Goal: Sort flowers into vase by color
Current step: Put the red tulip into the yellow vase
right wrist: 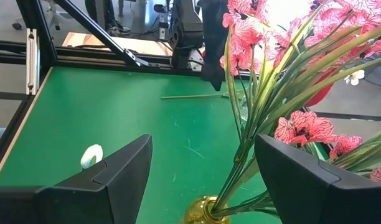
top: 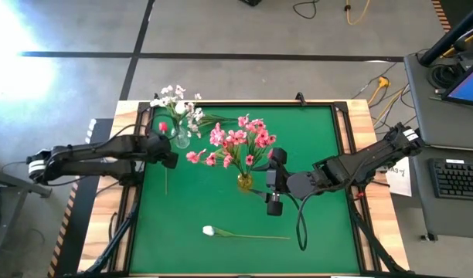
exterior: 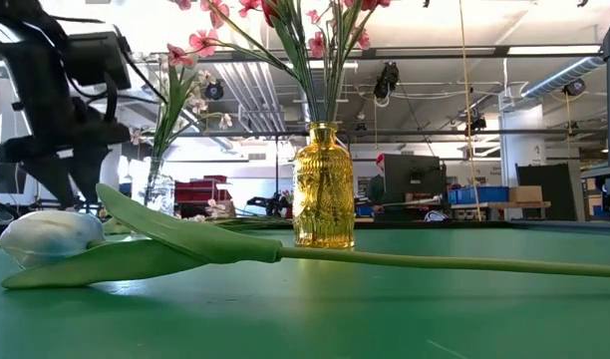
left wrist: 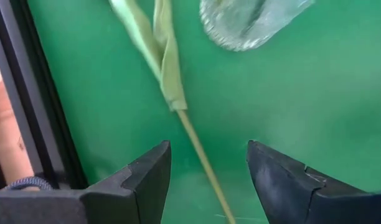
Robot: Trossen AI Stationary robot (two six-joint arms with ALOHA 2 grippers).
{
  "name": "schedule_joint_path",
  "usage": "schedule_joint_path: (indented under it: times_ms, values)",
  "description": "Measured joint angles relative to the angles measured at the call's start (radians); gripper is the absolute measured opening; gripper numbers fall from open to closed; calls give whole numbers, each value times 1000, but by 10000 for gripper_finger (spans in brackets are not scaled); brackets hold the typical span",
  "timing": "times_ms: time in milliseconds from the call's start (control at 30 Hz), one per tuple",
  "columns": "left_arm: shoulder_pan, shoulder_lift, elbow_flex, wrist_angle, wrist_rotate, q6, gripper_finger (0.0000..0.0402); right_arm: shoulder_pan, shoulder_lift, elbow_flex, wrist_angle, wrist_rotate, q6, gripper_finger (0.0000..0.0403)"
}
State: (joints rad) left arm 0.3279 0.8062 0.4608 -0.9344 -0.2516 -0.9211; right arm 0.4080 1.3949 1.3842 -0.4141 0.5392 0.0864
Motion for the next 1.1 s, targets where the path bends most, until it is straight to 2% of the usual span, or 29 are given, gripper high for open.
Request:
schedule_joint_path:
  times_ms: [500, 867, 1100]
  values:
    - [0, 153, -67, 123, -11, -40, 187, 0, 0, 0, 0, 0, 0, 276]
    - [-1, 248, -65, 139, -11, -62, 108, 0, 0, -2, -1, 0, 2, 276]
    - [0, 263, -64, 139, -14, -75, 66, 0, 0, -2, -1, -1, 2, 276]
